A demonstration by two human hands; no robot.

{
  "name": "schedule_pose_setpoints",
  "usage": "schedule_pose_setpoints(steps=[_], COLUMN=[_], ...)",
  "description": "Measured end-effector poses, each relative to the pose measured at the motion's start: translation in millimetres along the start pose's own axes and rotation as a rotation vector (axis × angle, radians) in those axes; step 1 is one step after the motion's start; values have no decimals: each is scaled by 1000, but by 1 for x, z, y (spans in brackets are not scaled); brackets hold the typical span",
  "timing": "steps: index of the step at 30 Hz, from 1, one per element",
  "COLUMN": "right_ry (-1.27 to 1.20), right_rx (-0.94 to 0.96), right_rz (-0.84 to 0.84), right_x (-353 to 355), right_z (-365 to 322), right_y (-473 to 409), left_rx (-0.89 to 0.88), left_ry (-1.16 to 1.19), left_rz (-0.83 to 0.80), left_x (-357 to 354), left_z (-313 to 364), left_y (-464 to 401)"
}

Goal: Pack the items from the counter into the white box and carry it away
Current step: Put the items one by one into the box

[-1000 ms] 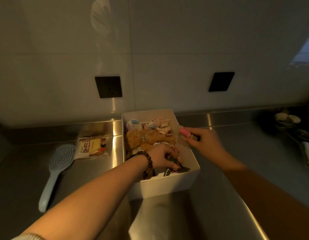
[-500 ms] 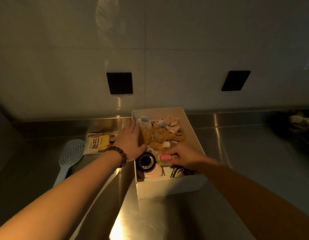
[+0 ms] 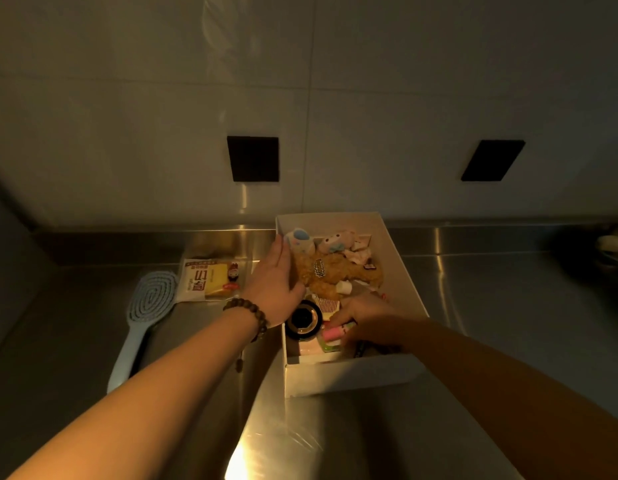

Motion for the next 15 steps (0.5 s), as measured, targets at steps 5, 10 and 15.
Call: schedule_pose_setpoints(steps=[5,10,15], right_ry=[-48,-69,107], right_rx=[-96,-157,-111], right_rz=[315,272,378], right_x=[42,35,39], right_z=[19,10,-9], right_y=[1,-21,-36], left_rx=[-2,19,19], left_ry=[-1,19,61], left_rz=[17,19,8], left_x=[-1,-1,0], left_z=[0,-1,3], left_y=[0,-1,0])
Point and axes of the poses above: each hand's wrist, its own y-axis away from the middle knuckle, its own x-axis out of the back of the hand, z = x × y, the point moved 6 cm from there along -y, towards the middle knuckle, and after that the axes turned 15 degrees about y, right-handed, at the moved point
